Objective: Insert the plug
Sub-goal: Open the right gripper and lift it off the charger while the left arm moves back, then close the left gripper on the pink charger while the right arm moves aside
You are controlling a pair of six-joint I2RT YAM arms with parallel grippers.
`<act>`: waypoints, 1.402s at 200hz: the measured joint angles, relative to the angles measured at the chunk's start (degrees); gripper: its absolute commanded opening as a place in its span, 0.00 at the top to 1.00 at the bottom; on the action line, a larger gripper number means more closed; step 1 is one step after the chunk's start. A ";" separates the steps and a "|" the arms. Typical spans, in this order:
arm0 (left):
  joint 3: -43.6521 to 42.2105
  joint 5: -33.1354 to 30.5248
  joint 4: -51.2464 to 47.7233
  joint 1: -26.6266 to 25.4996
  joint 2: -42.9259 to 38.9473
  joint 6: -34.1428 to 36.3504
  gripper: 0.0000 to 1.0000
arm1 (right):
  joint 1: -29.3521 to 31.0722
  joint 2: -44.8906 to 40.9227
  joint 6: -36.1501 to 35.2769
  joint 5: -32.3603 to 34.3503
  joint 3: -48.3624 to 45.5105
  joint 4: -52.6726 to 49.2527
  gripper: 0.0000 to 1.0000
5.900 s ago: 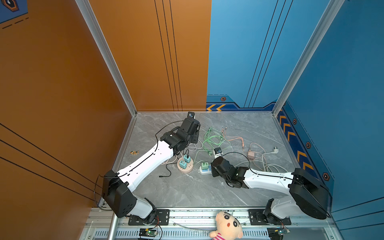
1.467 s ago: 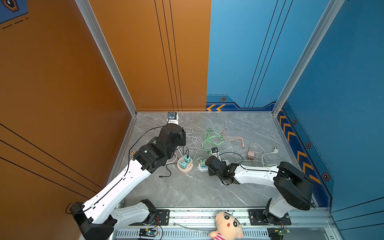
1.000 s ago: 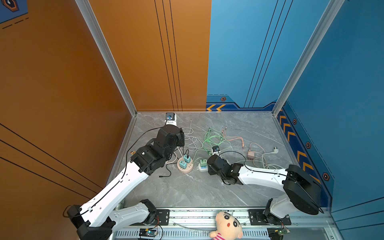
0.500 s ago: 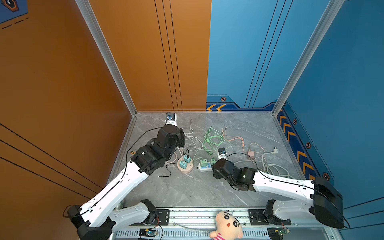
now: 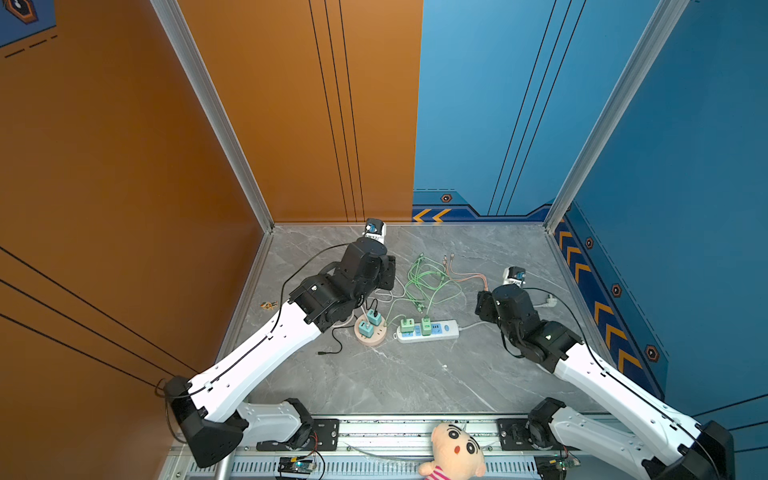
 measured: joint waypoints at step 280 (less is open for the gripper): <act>35.67 23.47 -1.29 -13.88 54.71 -10.16 0.33 | -35.41 17.14 -3.21 -30.08 6.08 -0.11 0.30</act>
